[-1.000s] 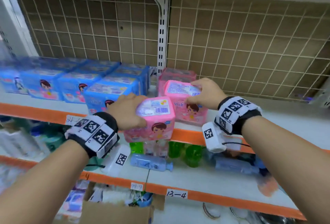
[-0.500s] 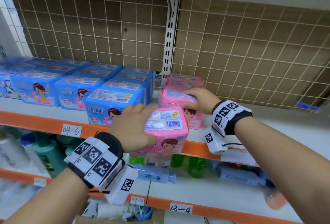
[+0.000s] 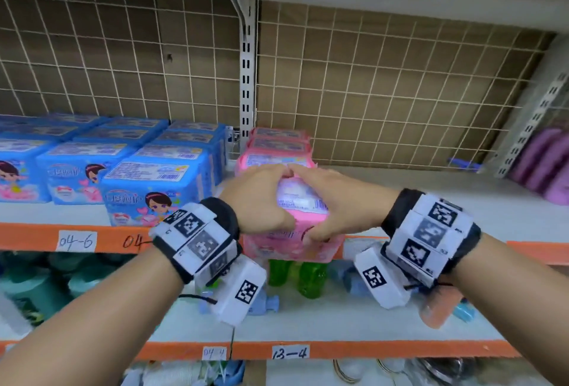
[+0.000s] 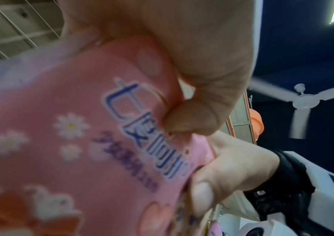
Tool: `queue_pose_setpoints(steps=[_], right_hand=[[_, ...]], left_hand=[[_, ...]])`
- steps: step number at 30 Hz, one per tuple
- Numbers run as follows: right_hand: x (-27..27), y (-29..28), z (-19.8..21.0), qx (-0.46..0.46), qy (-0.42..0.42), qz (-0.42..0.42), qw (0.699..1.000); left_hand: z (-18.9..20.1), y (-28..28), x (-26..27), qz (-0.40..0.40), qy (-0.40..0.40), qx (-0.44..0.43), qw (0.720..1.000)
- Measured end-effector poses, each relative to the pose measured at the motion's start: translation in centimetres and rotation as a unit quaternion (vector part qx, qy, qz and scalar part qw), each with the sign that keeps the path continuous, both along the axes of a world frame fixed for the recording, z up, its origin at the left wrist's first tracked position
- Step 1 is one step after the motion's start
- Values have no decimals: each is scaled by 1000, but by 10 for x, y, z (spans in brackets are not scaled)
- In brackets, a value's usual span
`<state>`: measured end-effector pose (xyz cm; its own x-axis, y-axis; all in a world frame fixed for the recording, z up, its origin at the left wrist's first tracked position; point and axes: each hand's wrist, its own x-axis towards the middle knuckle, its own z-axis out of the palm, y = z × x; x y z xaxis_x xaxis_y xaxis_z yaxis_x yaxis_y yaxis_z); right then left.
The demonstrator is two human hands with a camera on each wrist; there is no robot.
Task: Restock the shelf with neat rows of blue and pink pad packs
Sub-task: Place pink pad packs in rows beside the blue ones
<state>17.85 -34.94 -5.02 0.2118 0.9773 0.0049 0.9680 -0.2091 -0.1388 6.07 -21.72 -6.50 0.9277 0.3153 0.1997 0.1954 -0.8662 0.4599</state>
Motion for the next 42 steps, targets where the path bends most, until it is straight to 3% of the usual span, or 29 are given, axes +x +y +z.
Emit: queue_pose_setpoints(steps=[5,8,9,11,13,15,18,22,34,42], right_hand=[[34,-39,13,13,27,-119,992],[58,-57,15,15,31,-169,985],[67,-60,14,12,24,-184,983],[82,-60,9,-6,-6,-212,977],[97,-53,2,-24,-31,-235,971],[112,-42,-5,-28,-22,-246,969],[132,-20,-10,-26,2,-245,969],[159,22,-14,-35,-54,-256,965],[219,110,-30,-117,-156,-359,913],[221,116,-33,-85,-173,-320,928]], left_hand=[[11,-6,42,-83,35,-6,996],[14,11,61,-86,-23,-142,986],[12,19,69,-55,-37,-135,989],[5,37,84,29,20,8,999],[-4,49,95,67,115,143,981],[-13,58,103,65,150,186,969],[-21,67,112,50,157,211,963],[-24,73,117,42,153,204,966],[-33,75,122,57,113,203,971],[-32,76,124,48,121,194,972]])
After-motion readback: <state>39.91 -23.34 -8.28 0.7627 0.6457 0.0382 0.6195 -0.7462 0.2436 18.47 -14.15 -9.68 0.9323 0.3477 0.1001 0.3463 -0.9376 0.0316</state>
